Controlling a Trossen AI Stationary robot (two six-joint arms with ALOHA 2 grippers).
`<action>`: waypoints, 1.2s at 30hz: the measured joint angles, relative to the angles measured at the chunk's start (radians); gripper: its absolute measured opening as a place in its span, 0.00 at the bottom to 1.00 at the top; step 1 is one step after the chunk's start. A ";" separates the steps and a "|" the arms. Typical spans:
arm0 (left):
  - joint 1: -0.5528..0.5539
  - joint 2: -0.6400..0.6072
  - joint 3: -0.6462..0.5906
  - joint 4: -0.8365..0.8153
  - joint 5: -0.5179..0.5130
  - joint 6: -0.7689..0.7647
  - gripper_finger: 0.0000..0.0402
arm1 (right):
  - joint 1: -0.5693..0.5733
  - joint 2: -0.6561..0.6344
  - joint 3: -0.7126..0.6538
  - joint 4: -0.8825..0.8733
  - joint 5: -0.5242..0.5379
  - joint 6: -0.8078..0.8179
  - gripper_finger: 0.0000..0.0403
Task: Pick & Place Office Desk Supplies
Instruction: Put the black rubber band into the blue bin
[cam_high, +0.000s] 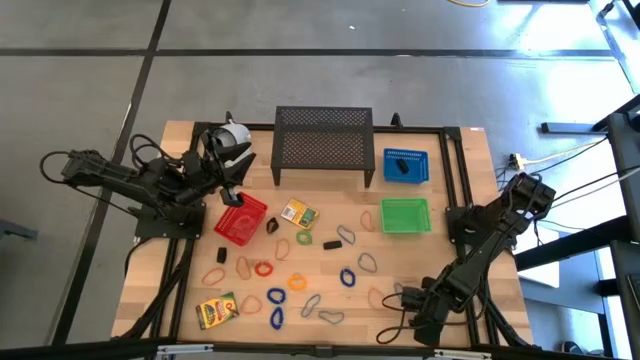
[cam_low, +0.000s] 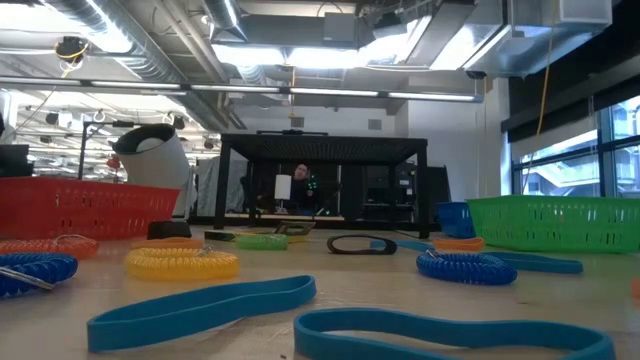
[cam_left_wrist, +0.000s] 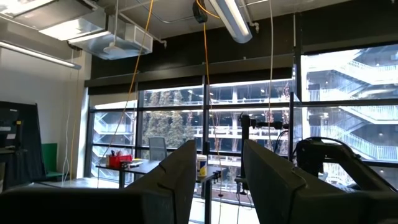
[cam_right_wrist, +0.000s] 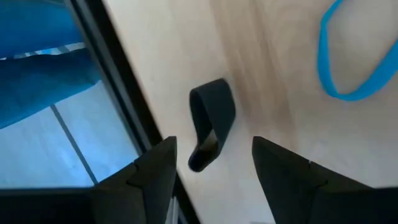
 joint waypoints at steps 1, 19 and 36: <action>0.000 0.000 0.000 0.000 0.000 0.000 0.32 | 0.004 0.000 0.000 0.009 0.001 0.002 0.53; 0.000 0.000 0.000 0.000 0.000 0.000 0.32 | 0.043 0.000 0.000 -0.008 0.183 -0.027 0.53; 0.000 0.000 0.000 -0.002 0.000 0.000 0.32 | 0.045 0.087 0.005 -0.005 0.115 -0.102 0.42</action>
